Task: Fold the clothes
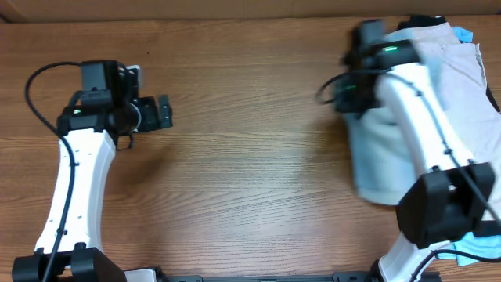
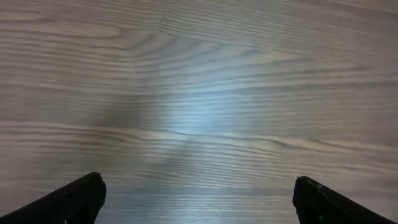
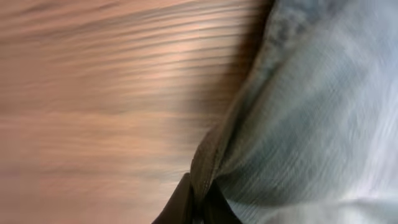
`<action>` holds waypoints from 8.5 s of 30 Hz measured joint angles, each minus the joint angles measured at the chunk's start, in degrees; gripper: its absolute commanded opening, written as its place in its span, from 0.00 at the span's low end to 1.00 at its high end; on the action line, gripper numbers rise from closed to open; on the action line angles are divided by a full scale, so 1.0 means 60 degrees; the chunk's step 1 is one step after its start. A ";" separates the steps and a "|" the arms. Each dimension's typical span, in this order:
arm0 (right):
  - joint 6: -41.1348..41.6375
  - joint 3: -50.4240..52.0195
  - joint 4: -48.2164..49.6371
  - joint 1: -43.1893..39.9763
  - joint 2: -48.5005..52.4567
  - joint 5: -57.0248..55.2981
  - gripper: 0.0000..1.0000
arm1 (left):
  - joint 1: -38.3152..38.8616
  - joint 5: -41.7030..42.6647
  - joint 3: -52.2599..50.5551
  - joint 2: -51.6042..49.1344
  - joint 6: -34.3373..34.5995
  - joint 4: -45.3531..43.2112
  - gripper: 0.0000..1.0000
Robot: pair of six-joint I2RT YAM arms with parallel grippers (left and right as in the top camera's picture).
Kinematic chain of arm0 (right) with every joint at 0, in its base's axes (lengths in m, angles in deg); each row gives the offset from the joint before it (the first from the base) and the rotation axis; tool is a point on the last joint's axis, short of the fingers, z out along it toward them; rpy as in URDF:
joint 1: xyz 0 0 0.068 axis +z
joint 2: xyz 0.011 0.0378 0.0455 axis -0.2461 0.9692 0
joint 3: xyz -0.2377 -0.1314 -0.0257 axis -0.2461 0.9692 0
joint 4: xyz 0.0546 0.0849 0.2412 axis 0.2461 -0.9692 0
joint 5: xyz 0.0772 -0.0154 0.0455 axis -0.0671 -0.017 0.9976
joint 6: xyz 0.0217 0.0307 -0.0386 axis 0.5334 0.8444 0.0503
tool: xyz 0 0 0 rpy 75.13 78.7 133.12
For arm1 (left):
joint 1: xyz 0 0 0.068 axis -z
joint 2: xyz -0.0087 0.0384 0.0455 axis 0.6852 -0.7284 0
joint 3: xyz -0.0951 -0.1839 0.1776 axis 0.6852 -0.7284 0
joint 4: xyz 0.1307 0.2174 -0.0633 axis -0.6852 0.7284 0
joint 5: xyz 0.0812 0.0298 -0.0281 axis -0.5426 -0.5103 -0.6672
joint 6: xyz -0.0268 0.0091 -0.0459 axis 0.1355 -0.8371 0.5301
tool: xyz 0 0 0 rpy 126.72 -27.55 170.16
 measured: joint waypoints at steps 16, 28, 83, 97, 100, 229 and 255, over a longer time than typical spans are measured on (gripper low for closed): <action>0.1133 0.0215 0.0073 0.2907 0.0000 0.1053 0.68 | -0.1086 -0.0342 0.0018 0.0000 -0.0015 0.0259 1.00; 0.0630 0.0408 0.2280 -0.1942 0.0004 0.1319 0.70 | -0.0127 0.0266 0.0018 0.0000 -0.0408 0.0364 1.00; 0.2011 -0.0339 0.4433 0.2084 0.0466 0.2922 0.04 | -0.0215 -0.1960 0.4156 -0.0033 -0.0685 0.1628 1.00; 0.3191 -0.0382 0.5118 0.7461 0.0612 0.2823 0.56 | -0.1883 -0.2229 0.4211 -0.0033 -0.0685 0.1224 1.00; 0.3122 -0.0426 0.4080 0.7264 0.0554 0.2783 0.60 | -0.1883 -0.1989 0.4211 -0.0033 -0.0685 0.1311 1.00; 0.5694 -0.1781 -0.3814 0.2022 -0.5049 -0.1228 0.93 | 0.1064 -0.0707 0.7996 -0.0619 0.0827 0.8309 1.00; 0.7643 0.9005 0.6127 0.2033 -0.3643 -0.1399 0.58 | 0.1075 -0.1064 -0.2546 0.0794 0.4903 0.1956 0.99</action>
